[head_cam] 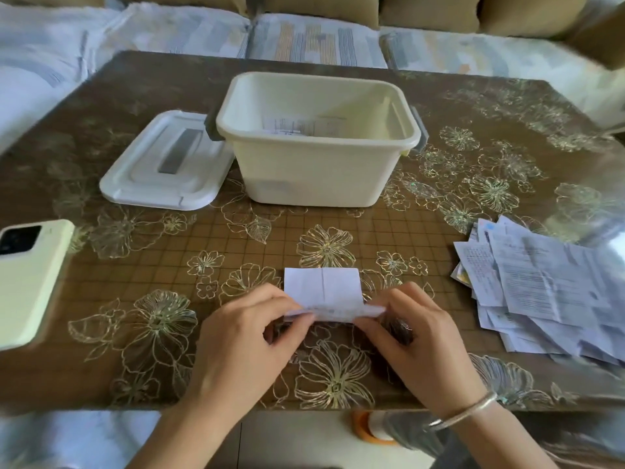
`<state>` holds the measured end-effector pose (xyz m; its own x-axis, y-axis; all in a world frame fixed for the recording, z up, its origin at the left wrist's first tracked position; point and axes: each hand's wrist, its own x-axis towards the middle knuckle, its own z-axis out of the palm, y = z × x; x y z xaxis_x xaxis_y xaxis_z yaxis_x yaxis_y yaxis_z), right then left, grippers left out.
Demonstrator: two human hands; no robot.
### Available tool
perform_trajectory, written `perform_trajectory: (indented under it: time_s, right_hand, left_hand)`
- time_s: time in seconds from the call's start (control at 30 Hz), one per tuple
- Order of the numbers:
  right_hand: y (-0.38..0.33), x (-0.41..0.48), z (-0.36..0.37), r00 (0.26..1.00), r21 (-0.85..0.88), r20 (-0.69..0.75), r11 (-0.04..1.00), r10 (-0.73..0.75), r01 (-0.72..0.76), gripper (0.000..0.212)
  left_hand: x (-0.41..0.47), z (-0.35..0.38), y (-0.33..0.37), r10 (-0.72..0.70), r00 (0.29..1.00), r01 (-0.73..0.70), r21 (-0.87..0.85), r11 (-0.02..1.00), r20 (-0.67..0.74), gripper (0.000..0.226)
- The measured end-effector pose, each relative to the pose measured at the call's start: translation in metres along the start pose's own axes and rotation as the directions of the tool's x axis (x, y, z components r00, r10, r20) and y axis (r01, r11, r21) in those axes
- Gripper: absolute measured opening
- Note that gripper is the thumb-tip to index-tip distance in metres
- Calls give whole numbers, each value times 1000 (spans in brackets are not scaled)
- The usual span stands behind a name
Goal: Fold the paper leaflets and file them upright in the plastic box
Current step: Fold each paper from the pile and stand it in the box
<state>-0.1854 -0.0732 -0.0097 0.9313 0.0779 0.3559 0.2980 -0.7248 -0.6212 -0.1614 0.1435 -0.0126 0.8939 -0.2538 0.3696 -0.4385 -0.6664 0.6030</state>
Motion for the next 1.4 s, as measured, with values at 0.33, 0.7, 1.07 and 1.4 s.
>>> perform_trajectory:
  time_s: [0.33,0.7,1.07,1.4]
  right_hand:
    - [-18,7,24,974,-175,-172,969,146,-176,27]
    - [-30,13,23,947,-416,-123,851,296,-320,46]
    - [-37,41,9,815,-370,138,793,563,-485,48]
    - [-45,35,9,847,-313,107,826,521,-469,26]
  left_hand:
    - [7,4,6,-112,991,121,146,982,-68,16]
    - [7,8,7,-121,988,139,221,965,-93,54]
    - [14,13,0,-48,999,49,274,961,-11,31]
    - [22,12,-1,-99,990,71,258,964,97,43]
